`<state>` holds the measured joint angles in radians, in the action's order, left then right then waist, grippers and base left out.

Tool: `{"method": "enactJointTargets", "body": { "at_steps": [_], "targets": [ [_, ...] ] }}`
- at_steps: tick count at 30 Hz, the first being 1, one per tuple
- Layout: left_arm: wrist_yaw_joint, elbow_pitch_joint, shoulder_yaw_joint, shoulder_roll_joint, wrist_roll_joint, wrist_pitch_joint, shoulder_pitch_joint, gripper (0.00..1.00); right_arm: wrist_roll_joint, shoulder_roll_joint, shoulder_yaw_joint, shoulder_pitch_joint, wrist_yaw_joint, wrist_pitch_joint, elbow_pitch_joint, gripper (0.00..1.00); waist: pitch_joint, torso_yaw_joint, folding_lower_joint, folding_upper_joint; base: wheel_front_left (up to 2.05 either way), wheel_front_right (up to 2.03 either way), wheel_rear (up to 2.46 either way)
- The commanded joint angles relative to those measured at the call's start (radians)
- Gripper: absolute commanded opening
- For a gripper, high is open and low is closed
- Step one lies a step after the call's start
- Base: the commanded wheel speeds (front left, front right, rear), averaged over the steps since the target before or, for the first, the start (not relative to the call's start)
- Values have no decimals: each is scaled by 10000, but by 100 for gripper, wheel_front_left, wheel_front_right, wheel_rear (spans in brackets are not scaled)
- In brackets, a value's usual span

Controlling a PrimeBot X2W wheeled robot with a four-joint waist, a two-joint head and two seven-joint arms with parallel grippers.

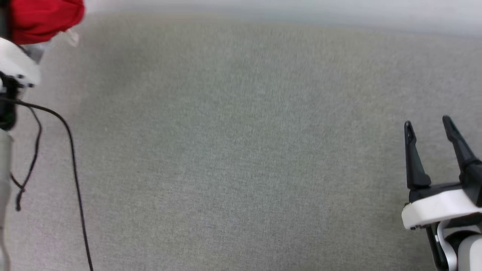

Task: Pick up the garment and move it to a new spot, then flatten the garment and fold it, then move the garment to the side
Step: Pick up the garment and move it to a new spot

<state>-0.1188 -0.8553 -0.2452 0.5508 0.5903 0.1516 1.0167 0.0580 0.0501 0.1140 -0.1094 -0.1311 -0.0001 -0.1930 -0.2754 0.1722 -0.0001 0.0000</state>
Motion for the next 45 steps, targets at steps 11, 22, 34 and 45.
{"method": "enactJointTargets", "body": {
  "at_steps": [11, 22, 34, 45],
  "targets": [
    [267, 2734, -514, -925, -174, 879, -1919, 0, -394, 0, 60, 990, 7, 42, 13, 100, 1610, -782, 1, 0, 0, 0, 0],
    [928, 6009, -1408, -1999, -273, 834, -4360, 0, -532, 0, 5, 1296, 7, 139, -206, 100, 1644, -1800, 1, 0, 0, 0, 0],
    [839, 7109, -2952, -2685, -620, 666, -6001, 0, -648, -2, -38, 935, 5, 41, -328, 100, 566, -2520, 1, 0, 0, 0, 0],
    [295, 6266, -4362, -2987, -972, 604, -6447, 0, -685, -2, -111, 498, 7, -147, -213, 100, -301, -2591, 1, 0, 0, 0, 0]
  ]
}}
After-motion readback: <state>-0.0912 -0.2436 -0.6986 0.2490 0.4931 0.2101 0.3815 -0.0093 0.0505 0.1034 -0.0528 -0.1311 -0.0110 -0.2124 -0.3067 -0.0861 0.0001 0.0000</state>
